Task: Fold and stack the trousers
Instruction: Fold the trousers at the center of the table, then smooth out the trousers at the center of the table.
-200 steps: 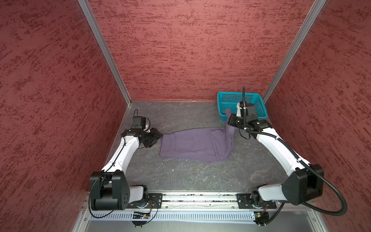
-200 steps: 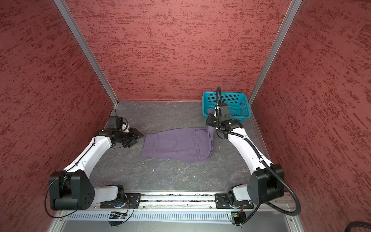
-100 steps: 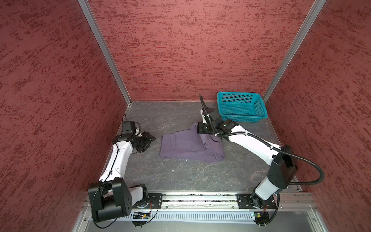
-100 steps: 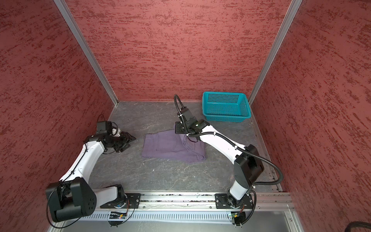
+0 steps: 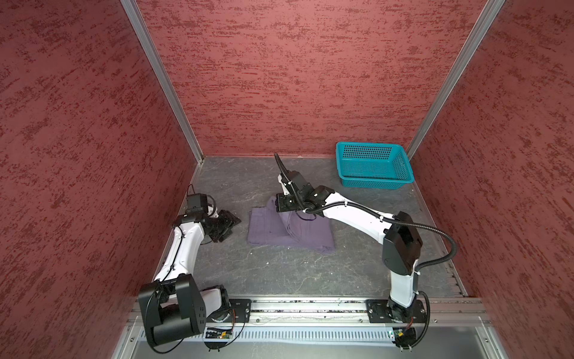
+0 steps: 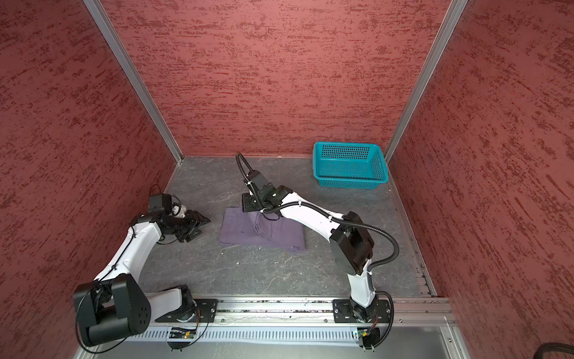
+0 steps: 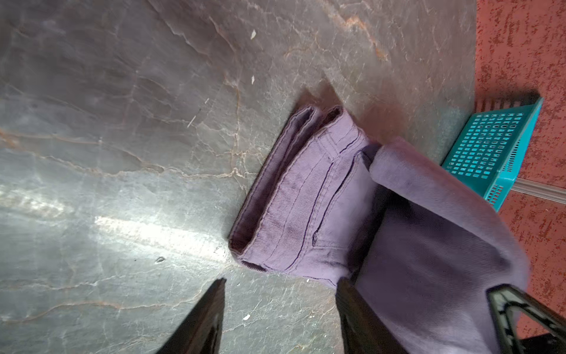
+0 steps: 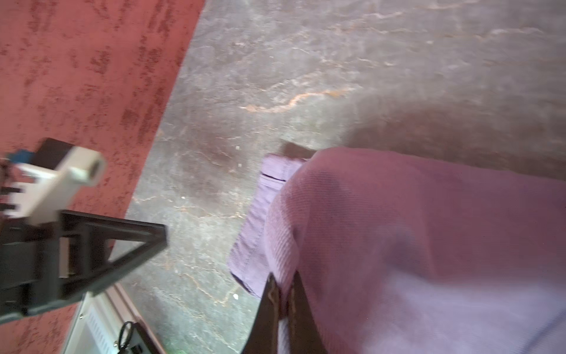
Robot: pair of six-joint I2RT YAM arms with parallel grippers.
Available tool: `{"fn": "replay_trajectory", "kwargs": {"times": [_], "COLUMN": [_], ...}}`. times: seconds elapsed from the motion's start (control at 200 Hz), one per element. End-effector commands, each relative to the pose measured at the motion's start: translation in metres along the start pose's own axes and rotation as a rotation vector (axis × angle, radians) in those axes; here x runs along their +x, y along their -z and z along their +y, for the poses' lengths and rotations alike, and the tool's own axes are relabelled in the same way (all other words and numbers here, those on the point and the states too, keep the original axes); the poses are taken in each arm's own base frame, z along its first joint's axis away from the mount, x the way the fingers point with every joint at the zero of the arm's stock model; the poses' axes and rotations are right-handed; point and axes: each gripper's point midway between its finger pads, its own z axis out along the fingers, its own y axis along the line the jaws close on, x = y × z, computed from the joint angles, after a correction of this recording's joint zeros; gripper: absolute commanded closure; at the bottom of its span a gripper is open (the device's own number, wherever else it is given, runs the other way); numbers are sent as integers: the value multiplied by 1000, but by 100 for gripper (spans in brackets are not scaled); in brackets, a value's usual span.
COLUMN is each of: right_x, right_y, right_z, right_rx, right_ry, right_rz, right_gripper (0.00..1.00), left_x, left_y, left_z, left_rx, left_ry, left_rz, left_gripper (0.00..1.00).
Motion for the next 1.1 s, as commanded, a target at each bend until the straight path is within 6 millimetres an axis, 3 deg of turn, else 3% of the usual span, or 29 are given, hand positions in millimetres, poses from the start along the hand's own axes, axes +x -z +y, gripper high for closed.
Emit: {"fn": "replay_trajectory", "kwargs": {"times": [0.0, 0.085, 0.175, 0.265, 0.411, 0.561, 0.636, 0.746, 0.922, 1.092], "right_x": [-12, -3, 10, 23, 28, 24, 23, 24, 39, 75], "right_y": [2, -7, -14, -18, -10, 6, 14, 26, 43, 44], "right_z": [32, 33, 34, 36, 50, 42, 28, -2, -50, -88], "right_rx": [-85, -88, -101, -115, -168, -129, -74, -15, 10, 94], "right_ry": [37, 42, 66, 107, 184, 239, 260, 225, 102, 85], "right_rz": [-26, 5, 56, 102, 107, 61, 39, 22, 24, 112], "right_gripper": [100, 94, 58, 44, 43, 45, 50, 68, 67, 60], "left_x": [1, 2, 1, 0, -5, -5, -1, 1, 7, 15], "left_y": [-6, -8, -8, -9, -9, -14, -22, -38, -58, -63], "left_z": [2, 3, 3, 3, -3, -20, -34, -53, -46, -31], "left_rx": [19, 18, 16, 12, 28, 28, 7, -1, -96, -176], "left_ry": [-7, -5, -6, -5, 7, -26, -78, -120, -142, -158], "left_rz": [13, 20, 23, 21, 13, 9, 11, 33, 70, 72], "left_gripper": [41, 39, 30, 29, 29, 31, 32, 37, 38, 38]}}
